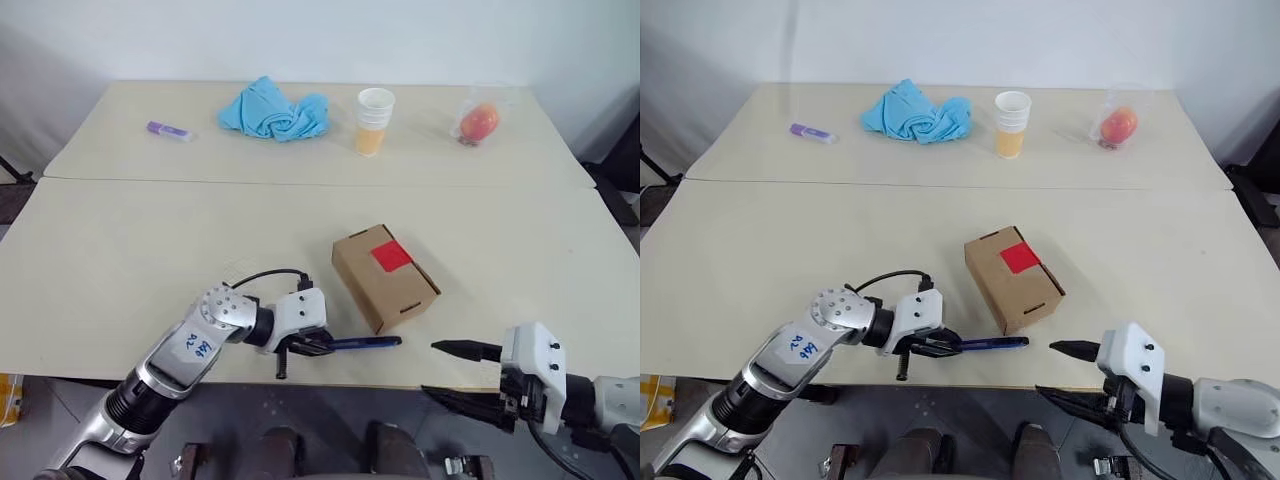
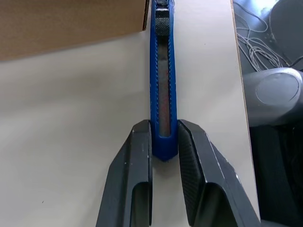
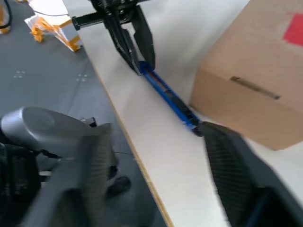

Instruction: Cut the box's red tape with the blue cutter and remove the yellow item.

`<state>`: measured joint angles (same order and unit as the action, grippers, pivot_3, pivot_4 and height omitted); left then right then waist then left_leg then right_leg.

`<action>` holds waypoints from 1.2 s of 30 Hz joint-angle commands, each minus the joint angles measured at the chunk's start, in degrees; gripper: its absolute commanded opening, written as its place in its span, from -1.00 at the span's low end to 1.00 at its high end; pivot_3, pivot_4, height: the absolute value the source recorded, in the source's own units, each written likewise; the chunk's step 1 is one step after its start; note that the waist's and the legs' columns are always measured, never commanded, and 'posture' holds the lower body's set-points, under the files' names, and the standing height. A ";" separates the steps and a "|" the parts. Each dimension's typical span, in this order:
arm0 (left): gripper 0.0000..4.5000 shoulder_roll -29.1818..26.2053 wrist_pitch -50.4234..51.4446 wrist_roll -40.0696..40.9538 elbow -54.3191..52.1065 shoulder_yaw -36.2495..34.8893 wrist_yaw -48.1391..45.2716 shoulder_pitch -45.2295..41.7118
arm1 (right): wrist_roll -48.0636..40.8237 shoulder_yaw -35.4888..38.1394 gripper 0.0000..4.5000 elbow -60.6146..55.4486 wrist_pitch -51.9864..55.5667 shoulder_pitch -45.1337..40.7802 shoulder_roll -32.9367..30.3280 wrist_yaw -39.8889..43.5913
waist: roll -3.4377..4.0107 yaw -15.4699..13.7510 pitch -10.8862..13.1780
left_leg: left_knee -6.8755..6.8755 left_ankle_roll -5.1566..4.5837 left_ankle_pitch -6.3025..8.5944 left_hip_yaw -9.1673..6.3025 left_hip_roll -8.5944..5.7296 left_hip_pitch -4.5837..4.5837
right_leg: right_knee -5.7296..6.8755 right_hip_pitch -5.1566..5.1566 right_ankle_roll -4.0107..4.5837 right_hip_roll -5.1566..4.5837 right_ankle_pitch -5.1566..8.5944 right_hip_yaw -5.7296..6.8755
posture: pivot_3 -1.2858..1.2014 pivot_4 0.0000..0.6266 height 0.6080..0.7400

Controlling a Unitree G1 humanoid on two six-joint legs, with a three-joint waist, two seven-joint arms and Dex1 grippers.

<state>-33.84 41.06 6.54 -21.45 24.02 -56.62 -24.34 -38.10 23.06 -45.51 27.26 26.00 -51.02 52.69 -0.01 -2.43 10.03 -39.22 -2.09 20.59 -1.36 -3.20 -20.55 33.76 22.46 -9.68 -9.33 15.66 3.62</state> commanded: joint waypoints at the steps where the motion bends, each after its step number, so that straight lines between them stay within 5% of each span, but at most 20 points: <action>1: -0.81 0.79 -1.45 -0.11 1.19 0.10 1.21 -0.63 | 0.23 1.65 -0.35 0.15 -1.12 -0.67 0.53 0.37 | 0.00 -0.15 0.00 | 0.00 0.00 0.00 0.00 0.00 0.00 | 0.00 0.00 0.00 0.00 0.00 -0.01 | 0.03 -0.52 1.00; 5: -0.81 0.30 -2.71 -0.22 1.70 0.39 0.48 -0.83 | 0.46 1.87 -0.96 -0.10 -0.05 -2.27 0.07 -0.91 | 0.00 -0.43 0.00 | 0.00 0.01 0.00 0.00 0.00 0.00 | 0.00 0.00 0.00 0.00 0.00 -0.01 | 0.03 -0.52 1.00; 6: -0.81 0.09 -2.74 -0.13 1.67 0.40 0.21 -0.88 | 0.29 1.94 -0.98 -0.35 0.73 -2.76 -0.03 -1.67 | 0.00 -0.42 0.00 | -0.01 0.01 -0.01 0.01 0.00 0.00 | 0.00 0.00 0.00 0.00 0.00 -0.01 | 0.03 -0.52 1.00; 11: -0.81 -0.23 -1.88 0.51 0.36 1.22 -0.74 -0.76 | 2.64 -3.58 -0.98 -1.90 5.48 -7.05 -1.32 -6.43 | 0.00 -0.40 0.00 | -0.01 0.02 -0.01 0.00 0.01 0.00 | 0.00 0.01 0.00 0.00 0.00 0.00 | 0.03 -0.52 1.00; 21: -0.81 0.16 -1.69 0.30 -0.67 4.61 -2.38 -3.58 | 16.08 -25.70 -0.98 7.82 7.91 -22.25 -0.40 -10.99 | 0.02 -0.62 -0.01 | -0.01 0.02 -0.01 -0.04 -0.07 -0.08 | -0.03 0.04 0.01 -0.02 0.00 0.02 | 0.03 -0.52 1.00; 31: -0.81 0.76 -0.73 0.22 0.54 5.53 -1.82 -5.72 | 19.24 -26.98 -0.98 11.96 1.84 -21.70 -0.55 -6.57 | 0.02 -0.25 -0.01 | -0.01 0.00 -0.02 -0.05 -0.08 -0.18 | -0.04 0.11 0.00 0.00 0.00 0.08 | 0.03 -0.52 1.00; 36: -0.81 0.46 0.27 0.44 -0.49 5.70 -1.66 -5.35 | 16.51 -20.96 -0.98 11.69 -2.64 -20.09 0.97 -4.52 | 0.01 -0.27 -0.01 | -0.02 0.00 -0.02 -0.05 -0.08 -0.18 | -0.04 0.10 0.00 0.00 0.00 0.08 | 0.03 -0.52 1.00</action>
<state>-33.14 41.18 6.69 -20.04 29.76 -58.34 -29.48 -20.07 -0.49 -33.17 27.06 5.77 -50.54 46.92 0.00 -2.70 10.02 -39.24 -2.08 20.57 -1.41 -3.28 -20.73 33.71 22.56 -9.69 -9.33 15.66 3.70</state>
